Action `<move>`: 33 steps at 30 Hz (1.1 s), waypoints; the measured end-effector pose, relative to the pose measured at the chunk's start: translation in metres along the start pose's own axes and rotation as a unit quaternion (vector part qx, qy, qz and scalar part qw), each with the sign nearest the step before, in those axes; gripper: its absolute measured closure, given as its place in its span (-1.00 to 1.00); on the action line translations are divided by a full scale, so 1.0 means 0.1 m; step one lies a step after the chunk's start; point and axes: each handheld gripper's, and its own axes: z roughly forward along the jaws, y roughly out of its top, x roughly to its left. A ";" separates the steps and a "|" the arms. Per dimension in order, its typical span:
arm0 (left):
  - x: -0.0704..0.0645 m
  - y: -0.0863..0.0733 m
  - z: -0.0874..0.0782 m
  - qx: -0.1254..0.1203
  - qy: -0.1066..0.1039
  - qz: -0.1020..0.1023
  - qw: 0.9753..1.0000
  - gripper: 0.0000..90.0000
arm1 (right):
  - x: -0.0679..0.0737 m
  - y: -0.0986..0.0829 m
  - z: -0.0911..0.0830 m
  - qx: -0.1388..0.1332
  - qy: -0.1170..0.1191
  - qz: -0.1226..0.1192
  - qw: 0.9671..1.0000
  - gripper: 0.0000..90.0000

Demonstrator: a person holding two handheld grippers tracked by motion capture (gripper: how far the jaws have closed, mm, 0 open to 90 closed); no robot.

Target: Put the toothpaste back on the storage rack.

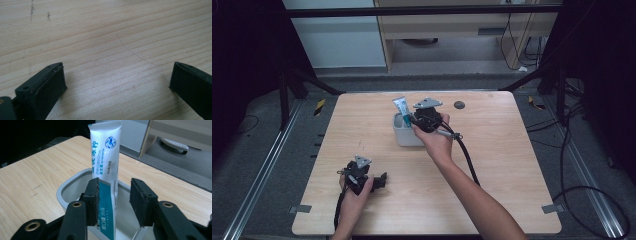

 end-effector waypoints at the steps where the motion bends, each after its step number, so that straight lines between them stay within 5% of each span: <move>1: 0.00 0.00 0.00 0.000 0.000 0.000 1.000 -1.00 | -0.01 0.00 -0.01 0.000 0.000 -0.002 1.000 0.27; 20: 0.00 0.00 0.00 0.000 0.000 0.000 1.000 -1.00 | -0.07 0.03 -0.22 0.034 0.030 -0.012 0.999 -0.54; 33: 0.00 0.00 0.00 0.000 0.000 0.000 1.000 -1.00 | -0.19 0.01 -0.38 0.040 0.030 -0.013 0.999 -0.78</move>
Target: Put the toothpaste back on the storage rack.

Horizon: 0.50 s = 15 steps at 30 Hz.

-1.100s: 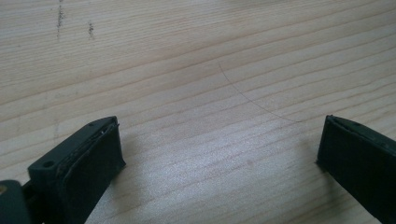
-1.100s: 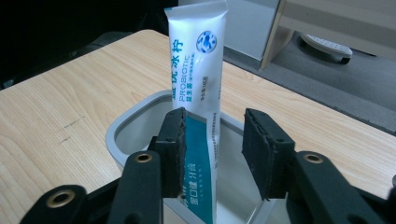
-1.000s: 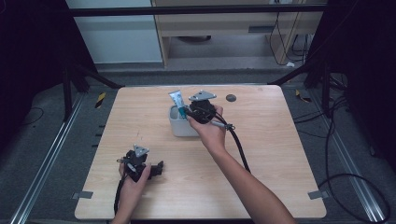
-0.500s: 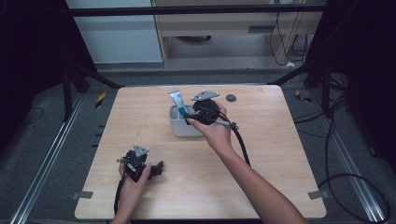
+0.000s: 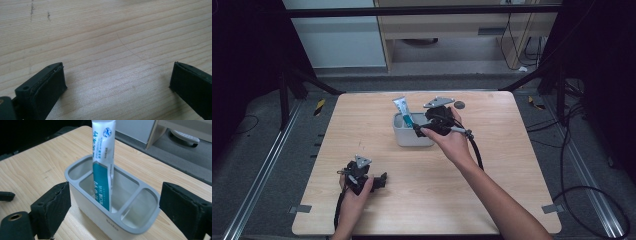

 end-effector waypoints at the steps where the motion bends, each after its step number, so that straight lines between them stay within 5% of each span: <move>1: 0.00 0.00 0.00 0.000 0.000 0.000 1.000 -1.00 | -0.01 -0.01 -0.01 0.000 -0.002 -0.001 1.000 -0.80; 15: 0.00 0.00 0.00 0.000 0.000 0.000 1.000 -1.00 | -0.23 -0.18 -0.29 -0.003 -0.028 -0.012 1.000 -0.83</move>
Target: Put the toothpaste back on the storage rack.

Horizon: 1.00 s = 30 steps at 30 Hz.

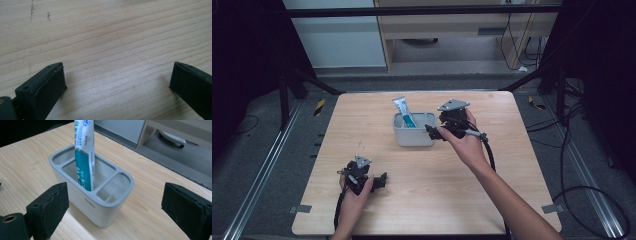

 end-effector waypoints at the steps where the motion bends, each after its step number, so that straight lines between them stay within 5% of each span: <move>1: 0.00 0.00 0.00 0.000 0.000 0.000 1.000 -1.00 | -0.01 -0.01 -0.02 -0.002 -0.001 0.000 1.000 -0.82; 9: 0.00 0.00 0.00 0.000 0.000 0.000 1.000 -1.00 | -0.16 -0.18 -0.18 0.002 -0.017 -0.001 1.000 -0.82; 30: 0.00 0.00 0.00 0.000 0.000 0.000 1.000 -1.00 | -0.49 -1.02 -0.41 0.041 -0.049 0.027 0.998 -0.79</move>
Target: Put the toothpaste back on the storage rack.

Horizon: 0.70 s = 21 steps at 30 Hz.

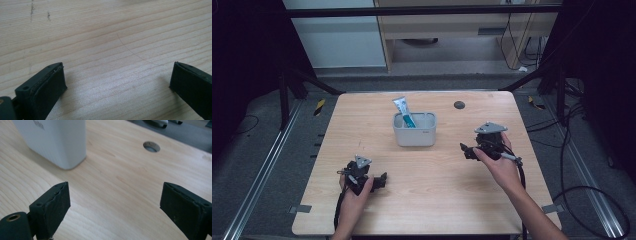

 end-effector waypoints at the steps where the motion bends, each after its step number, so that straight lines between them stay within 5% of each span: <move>1: 0.00 0.00 0.00 0.000 0.000 0.000 1.000 -1.00 | -0.01 -0.03 0.01 0.007 -0.003 -0.001 1.000 -0.79; 21: 0.00 0.00 0.00 0.000 0.000 0.000 1.000 -1.00 | -0.09 -0.54 0.16 0.050 0.014 0.042 0.998 -0.74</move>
